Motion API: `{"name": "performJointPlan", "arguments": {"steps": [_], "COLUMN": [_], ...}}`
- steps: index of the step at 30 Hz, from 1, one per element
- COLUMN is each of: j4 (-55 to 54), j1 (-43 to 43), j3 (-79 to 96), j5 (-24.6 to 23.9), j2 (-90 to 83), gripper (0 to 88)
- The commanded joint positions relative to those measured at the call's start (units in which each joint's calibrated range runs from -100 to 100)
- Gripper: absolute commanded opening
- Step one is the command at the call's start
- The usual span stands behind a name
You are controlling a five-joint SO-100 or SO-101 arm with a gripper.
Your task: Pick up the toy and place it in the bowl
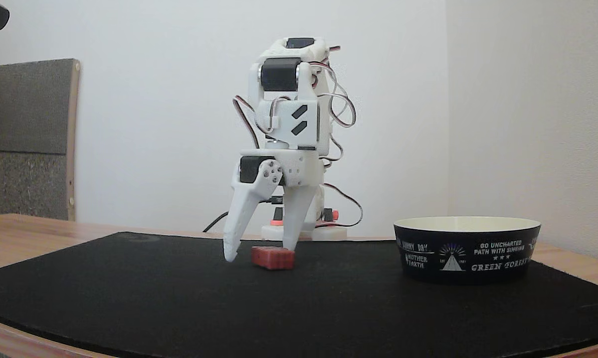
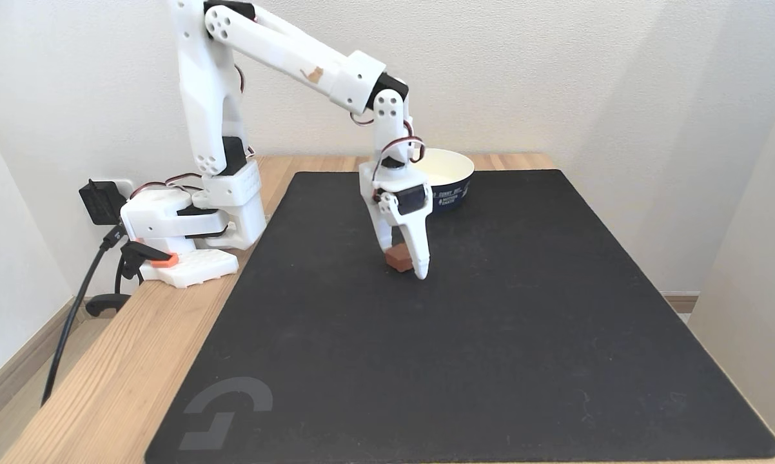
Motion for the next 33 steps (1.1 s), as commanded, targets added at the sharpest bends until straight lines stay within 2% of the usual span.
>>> {"name": "performJointPlan", "arguments": {"steps": [1, 17, 22, 27, 31, 33], "j4": [-1.97, -3.92, -5.35, -6.62, -6.62, -6.62], "j1": [0.37, -0.22, -0.22, -0.30, -1.06, -4.07], "j3": [-1.93, -1.93, -1.93, -1.39, -1.12, -0.76], "j5": [-0.25, -0.04, 0.37, 0.63, 3.40, 5.38], "j2": [0.80, 2.22, 2.22, 1.30, -1.20, -7.70], "gripper": [30.7, 29.9, 2.2, 2.2, 2.2, 2.2]}}
